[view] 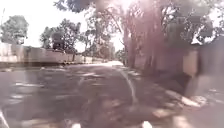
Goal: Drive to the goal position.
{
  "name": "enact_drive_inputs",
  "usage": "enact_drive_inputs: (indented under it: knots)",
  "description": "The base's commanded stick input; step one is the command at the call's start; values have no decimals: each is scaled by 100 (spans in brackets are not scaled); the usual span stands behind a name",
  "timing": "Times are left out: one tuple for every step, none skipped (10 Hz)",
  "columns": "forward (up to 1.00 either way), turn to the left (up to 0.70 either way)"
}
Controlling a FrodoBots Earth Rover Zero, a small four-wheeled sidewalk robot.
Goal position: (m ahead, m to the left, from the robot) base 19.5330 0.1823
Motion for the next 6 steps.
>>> enact_drive_inputs:
  knots:
    - [70, 0]
    - [70, 0]
    - [70, 0]
    - [70, 0]
    - [70, 0]
    - [70, 0]
